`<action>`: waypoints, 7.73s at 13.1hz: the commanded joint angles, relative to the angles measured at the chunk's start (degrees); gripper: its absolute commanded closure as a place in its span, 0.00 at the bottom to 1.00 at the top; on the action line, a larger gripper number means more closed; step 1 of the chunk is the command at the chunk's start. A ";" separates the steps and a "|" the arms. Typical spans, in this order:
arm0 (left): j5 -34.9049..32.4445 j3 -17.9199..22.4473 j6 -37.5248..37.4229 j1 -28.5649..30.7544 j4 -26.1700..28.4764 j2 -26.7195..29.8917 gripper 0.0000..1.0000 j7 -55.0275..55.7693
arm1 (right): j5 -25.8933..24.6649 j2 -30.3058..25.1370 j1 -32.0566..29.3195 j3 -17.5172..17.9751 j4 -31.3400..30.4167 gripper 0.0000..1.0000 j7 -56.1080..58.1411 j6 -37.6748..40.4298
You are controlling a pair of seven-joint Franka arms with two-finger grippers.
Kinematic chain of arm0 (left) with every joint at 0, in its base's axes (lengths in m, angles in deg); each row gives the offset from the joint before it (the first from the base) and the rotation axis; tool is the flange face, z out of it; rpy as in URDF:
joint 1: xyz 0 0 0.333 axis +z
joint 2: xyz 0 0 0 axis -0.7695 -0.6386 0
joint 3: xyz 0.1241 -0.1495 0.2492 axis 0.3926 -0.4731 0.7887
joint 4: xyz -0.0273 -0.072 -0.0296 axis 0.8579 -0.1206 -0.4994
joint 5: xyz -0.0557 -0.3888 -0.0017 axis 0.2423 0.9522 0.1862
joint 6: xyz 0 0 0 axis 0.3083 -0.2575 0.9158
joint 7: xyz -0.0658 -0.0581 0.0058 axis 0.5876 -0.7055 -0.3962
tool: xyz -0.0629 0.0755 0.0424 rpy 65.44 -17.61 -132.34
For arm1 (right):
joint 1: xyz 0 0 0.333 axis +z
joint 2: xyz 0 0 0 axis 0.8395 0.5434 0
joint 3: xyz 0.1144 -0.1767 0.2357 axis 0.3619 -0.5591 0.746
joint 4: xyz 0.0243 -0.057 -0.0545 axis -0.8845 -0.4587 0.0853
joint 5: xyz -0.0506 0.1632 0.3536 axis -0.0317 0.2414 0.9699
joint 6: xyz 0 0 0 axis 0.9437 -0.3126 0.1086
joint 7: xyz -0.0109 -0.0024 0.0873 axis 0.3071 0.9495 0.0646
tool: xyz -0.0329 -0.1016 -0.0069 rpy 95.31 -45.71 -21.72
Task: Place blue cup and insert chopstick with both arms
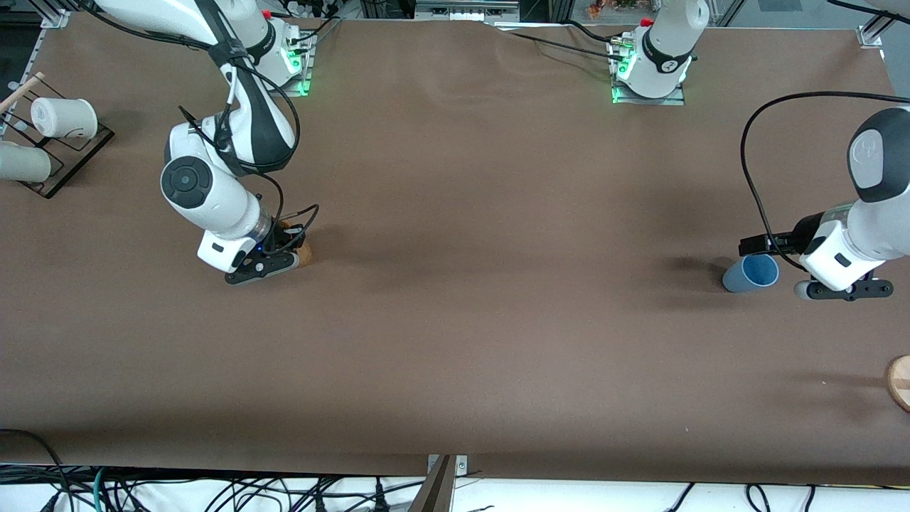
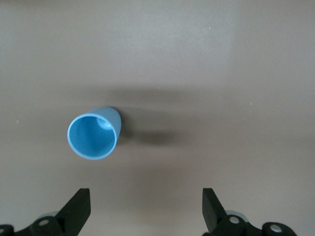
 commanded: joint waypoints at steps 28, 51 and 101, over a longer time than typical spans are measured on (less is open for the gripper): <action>-5.66 -1.87 30.66 6.27 16.32 -8.86 0.24 -10.59 | -0.35 -11.92 1.48 -1.68 22.72 1.00 1.05 30.45; -5.05 -1.79 17.74 6.53 16.23 -2.44 0.06 -14.11 | -2.28 -13.77 1.21 -2.99 22.81 1.00 1.49 34.84; 3.04 -4.42 10.53 -41.55 -26.57 -33.12 0.00 48.12 | -2.28 -10.60 1.92 -2.99 22.46 1.00 0.70 32.82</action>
